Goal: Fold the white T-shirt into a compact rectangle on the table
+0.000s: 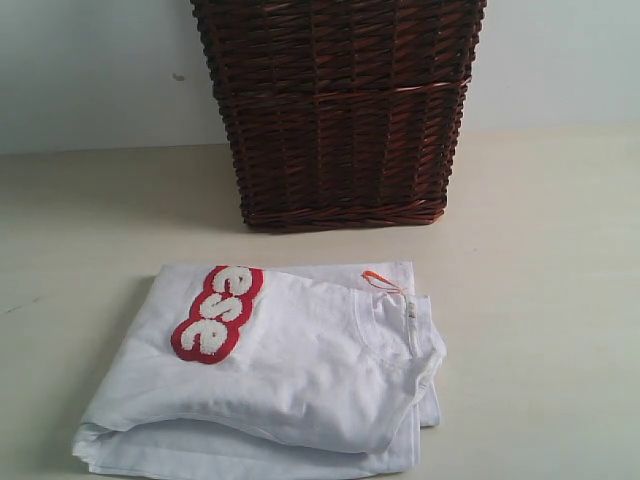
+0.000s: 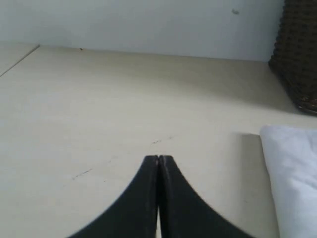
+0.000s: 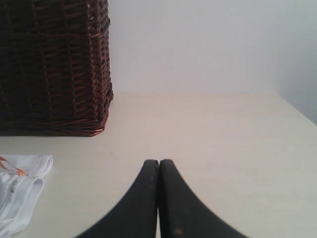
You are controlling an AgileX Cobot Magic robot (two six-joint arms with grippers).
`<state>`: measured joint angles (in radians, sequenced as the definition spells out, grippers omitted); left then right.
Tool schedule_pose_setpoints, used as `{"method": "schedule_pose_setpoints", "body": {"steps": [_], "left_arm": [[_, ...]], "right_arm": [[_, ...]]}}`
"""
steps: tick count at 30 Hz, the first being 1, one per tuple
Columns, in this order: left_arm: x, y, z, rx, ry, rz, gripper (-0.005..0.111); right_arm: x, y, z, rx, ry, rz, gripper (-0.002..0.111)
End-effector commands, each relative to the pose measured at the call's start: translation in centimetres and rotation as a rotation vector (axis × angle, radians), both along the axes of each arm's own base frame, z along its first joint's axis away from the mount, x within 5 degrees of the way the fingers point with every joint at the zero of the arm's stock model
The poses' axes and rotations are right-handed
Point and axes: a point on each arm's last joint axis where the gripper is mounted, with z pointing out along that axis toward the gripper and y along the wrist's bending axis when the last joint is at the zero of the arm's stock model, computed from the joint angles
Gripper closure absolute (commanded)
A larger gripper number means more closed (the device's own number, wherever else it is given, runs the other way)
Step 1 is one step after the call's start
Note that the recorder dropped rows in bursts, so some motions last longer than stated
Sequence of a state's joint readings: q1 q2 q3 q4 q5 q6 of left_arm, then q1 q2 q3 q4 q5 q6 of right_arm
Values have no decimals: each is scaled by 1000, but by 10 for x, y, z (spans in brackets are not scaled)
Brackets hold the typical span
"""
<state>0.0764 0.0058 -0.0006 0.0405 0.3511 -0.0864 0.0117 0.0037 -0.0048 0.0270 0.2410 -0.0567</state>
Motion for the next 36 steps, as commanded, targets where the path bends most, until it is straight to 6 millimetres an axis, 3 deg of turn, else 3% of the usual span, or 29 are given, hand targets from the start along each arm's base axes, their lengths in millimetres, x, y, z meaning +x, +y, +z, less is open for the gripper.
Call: {"method": "schedule_pose_setpoints", "body": {"steps": [1,36], "left_arm": [[0,0,0,3,-6,1,107],[0,-1,0,3,-6,-11,107]], "right_arm": [[0,-1,-4,10,27,-13,108],[0,0,-4,43,27,-13,108]]}}
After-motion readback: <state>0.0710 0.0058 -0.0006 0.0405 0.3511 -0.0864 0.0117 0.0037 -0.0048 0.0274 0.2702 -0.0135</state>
